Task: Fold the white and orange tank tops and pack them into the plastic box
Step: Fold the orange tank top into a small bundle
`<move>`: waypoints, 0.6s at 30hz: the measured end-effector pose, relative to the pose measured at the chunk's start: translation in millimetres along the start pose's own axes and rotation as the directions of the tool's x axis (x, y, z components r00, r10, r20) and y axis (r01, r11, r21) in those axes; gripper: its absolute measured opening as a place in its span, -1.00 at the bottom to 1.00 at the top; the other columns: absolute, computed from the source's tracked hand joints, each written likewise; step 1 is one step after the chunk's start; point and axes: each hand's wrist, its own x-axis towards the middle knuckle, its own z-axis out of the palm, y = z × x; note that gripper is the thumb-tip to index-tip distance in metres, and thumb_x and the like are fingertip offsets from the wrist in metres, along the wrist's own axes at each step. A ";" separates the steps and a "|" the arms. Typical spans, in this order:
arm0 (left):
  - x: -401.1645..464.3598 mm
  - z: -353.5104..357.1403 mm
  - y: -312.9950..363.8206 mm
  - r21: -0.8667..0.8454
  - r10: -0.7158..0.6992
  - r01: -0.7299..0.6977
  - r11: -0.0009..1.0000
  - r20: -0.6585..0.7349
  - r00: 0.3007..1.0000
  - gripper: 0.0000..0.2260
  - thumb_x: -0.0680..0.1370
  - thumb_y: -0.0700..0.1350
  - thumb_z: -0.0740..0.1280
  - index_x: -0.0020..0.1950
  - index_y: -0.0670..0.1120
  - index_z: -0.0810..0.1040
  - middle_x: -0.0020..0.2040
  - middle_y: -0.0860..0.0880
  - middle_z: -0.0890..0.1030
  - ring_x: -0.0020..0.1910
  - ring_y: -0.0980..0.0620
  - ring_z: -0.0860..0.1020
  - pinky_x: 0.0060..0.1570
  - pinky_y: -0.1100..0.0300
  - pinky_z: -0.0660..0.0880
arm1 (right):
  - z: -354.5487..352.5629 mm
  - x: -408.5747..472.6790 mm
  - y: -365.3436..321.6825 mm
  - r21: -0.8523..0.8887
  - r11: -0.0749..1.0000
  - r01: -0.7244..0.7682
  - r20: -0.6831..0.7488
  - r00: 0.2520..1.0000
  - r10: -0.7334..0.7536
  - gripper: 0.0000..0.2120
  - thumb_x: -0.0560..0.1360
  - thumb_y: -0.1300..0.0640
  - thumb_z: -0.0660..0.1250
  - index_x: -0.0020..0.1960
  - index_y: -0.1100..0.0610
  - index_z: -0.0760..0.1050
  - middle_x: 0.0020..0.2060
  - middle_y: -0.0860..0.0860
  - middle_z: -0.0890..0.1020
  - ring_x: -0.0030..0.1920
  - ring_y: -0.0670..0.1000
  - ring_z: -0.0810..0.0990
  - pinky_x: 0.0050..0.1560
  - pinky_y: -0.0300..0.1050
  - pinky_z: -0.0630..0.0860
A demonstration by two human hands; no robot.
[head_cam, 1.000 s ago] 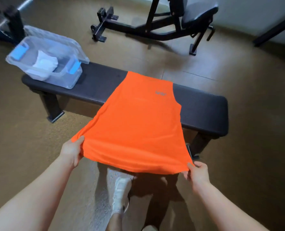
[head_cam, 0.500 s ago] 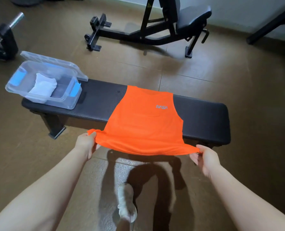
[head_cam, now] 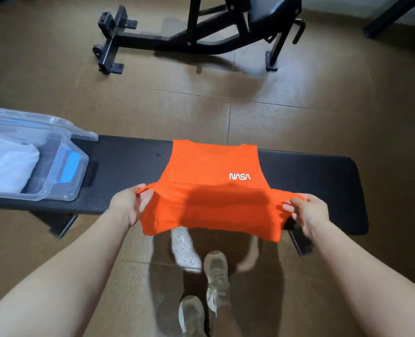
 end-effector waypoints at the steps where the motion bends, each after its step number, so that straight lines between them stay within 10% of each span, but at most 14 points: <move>1: 15.6 8.1 4.3 -0.015 -0.006 0.006 1.000 0.002 1.000 -0.77 0.63 -0.27 0.08 -0.19 -0.17 0.41 -0.61 -0.06 0.54 -0.64 0.09 0.54 -0.34 0.30 0.55 | 7.6 13.7 -4.0 -0.007 1.000 0.013 -0.017 1.000 -0.013 -0.81 0.52 0.35 0.21 -0.23 0.16 0.42 -0.35 0.12 0.58 -0.60 -0.15 0.56 -0.57 -0.33 0.41; 5: 69.0 39.1 19.0 0.152 0.053 -0.066 0.986 0.086 0.995 -0.81 0.66 -0.13 0.03 0.05 -0.15 0.40 -0.18 -0.09 0.62 -0.26 0.01 0.62 -0.35 0.21 0.57 | 38.9 71.9 -12.0 -0.029 1.000 0.009 -0.125 0.992 -0.013 -0.90 0.51 0.25 0.27 -0.18 0.15 0.43 -0.50 0.06 0.61 -0.55 -0.04 0.58 -0.61 -0.34 0.36; 8: 121.9 51.3 20.4 0.579 0.252 -0.317 0.751 0.193 0.948 -0.64 0.62 -0.09 0.12 0.40 -0.12 0.28 0.07 -0.05 0.53 -0.01 -0.02 0.52 -0.03 0.12 0.45 | 70.5 115.5 -14.4 -0.381 0.921 0.081 -0.158 0.976 -0.151 -0.84 0.47 0.18 0.31 0.05 0.08 0.45 -0.07 0.15 0.64 -0.11 0.19 0.62 -0.11 -0.02 0.58; 10: 151.4 47.9 9.6 0.819 0.401 -0.512 0.260 0.391 0.829 -0.56 0.57 -0.15 0.21 0.45 -0.16 0.26 0.22 -0.11 0.51 0.18 -0.09 0.49 0.22 0.05 0.38 | 90.6 128.2 -2.4 -0.724 0.627 0.288 0.011 0.913 -0.407 -0.69 0.45 0.16 0.32 0.19 0.12 0.45 0.12 0.18 0.54 0.13 0.24 0.51 0.12 0.09 0.46; 13: 176.0 46.4 -19.3 0.748 0.298 -0.582 -0.320 0.662 0.687 -0.50 0.49 -0.21 0.32 0.42 -0.18 0.31 0.39 -0.19 0.38 0.37 -0.19 0.34 0.37 -0.01 0.23 | 114.0 128.2 22.4 -0.742 0.067 0.667 0.521 0.637 -0.568 -0.58 0.35 0.12 0.45 0.17 0.18 0.50 0.14 0.21 0.53 0.09 0.28 0.51 0.05 0.12 0.49; 18: 185.5 73.4 -31.6 0.598 0.235 -0.578 -0.555 0.780 0.580 -0.44 0.41 -0.28 0.34 0.41 -0.11 0.36 0.35 -0.28 0.40 0.26 -0.29 0.42 0.20 -0.12 0.38 | 138.9 142.3 33.2 -0.534 -0.458 0.711 0.838 0.375 -0.396 -0.44 0.11 -0.01 0.56 0.06 0.16 0.57 0.04 0.17 0.64 -0.06 0.21 0.64 -0.05 0.06 0.57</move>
